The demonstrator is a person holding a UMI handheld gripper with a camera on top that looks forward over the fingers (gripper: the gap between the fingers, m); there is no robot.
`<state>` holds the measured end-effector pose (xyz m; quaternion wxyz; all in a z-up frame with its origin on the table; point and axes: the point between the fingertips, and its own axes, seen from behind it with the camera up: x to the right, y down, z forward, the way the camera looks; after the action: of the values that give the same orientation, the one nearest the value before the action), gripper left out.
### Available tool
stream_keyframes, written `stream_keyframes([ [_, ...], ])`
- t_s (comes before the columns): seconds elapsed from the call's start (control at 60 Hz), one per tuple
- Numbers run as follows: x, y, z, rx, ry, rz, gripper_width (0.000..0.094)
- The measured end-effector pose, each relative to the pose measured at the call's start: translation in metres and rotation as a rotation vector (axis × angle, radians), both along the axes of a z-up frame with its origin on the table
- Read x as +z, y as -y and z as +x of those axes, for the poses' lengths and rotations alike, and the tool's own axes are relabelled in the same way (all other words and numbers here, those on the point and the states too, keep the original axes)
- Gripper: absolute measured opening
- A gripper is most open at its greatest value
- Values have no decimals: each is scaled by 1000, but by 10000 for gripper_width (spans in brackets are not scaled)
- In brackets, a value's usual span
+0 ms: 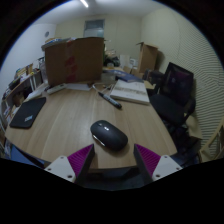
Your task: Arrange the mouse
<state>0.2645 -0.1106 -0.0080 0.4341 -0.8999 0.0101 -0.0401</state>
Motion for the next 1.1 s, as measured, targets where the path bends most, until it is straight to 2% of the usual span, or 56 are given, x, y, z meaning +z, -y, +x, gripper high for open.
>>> stream_keyframes([
  [0.017,-1,-3,-1,14,-13,4,885],
  [0.033,1,-9,-1,19,-31,27,818],
  [0.167,2,-35,2,62,-57,58,808],
  [0.233,0,-52,4,64,-60,69,807],
  [0.3,1,-65,3,69,-59,73,754],
  [0.317,1,-68,3,66,-60,73,776],
  [0.35,0,-72,3,59,-61,73,701],
  [0.4,1,-76,3,40,-59,84,516],
  [0.483,0,-77,5,-14,-71,95,455],
  [0.583,0,-76,5,-75,-104,26,383],
  [0.633,8,-75,-4,-78,-135,2,363],
  [0.7,38,-82,-24,-40,-113,37,355],
  [0.767,77,-94,-56,8,-73,81,356],
  [0.9,128,-122,-174,125,-77,180,356],
  [1.0,117,-138,-271,185,-82,174,356],
  [1.1,82,-145,-352,195,-103,124,358],
])
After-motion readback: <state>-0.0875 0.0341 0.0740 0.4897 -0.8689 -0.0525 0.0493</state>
